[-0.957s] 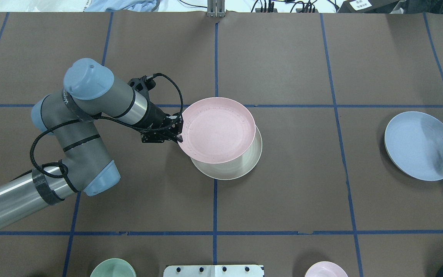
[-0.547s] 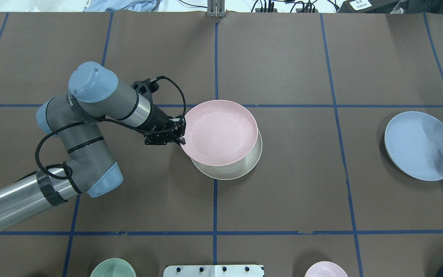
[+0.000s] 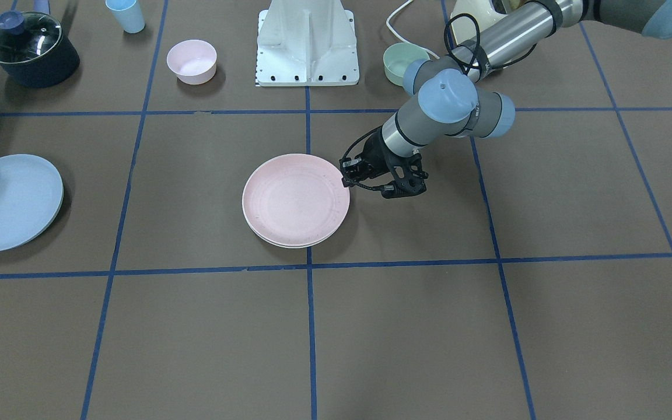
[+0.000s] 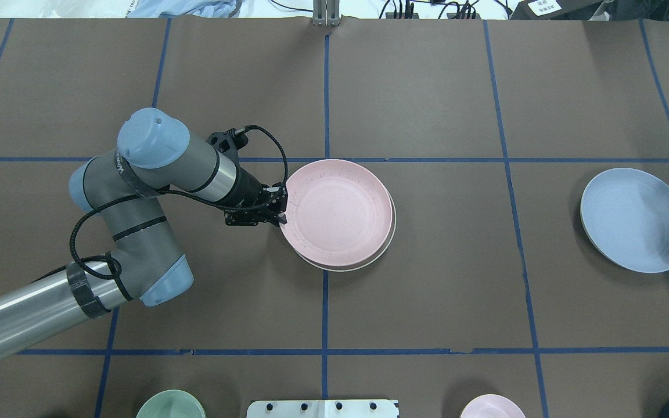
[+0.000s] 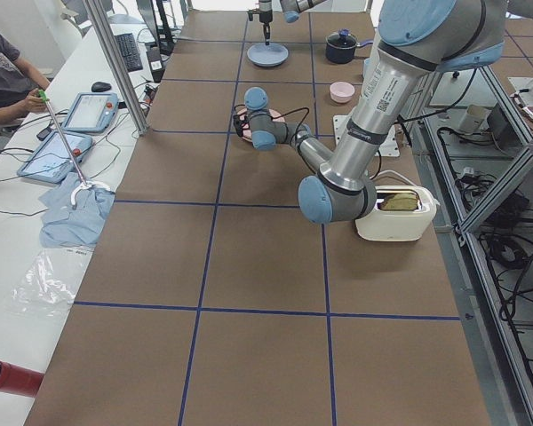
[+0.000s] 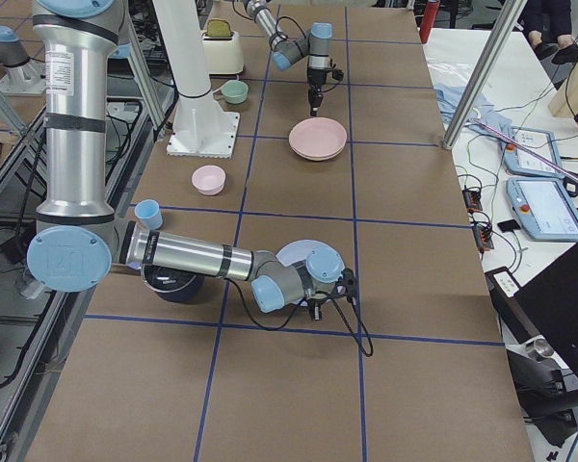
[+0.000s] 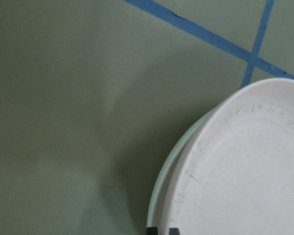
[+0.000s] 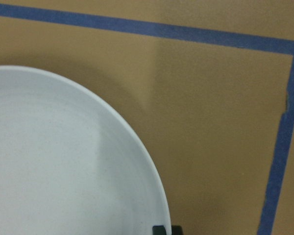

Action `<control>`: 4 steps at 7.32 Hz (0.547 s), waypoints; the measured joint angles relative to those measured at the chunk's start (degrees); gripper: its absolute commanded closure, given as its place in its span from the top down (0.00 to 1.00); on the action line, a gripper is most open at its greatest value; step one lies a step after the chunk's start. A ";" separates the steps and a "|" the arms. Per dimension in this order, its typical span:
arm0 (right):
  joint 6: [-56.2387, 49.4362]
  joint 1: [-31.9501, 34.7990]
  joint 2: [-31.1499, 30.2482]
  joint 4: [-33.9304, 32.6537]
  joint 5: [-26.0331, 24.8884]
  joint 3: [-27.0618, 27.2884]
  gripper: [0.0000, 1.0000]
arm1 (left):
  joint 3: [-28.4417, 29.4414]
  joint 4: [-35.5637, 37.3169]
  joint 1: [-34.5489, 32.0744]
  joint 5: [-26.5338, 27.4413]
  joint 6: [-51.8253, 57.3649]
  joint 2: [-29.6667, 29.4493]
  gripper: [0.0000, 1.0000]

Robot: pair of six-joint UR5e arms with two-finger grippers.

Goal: Stack three plates with pink and blue
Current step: 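Lower the pink plate onto the cream plate with the left gripper, then open the left gripper and withdraw it while the right gripper lifts the blue plate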

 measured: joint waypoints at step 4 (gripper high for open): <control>2.57 0.90 0.61 -0.10 4.90 3.95 0.00 | -6.56 -0.92 -1.02 -0.34 -0.02 3.10 1.00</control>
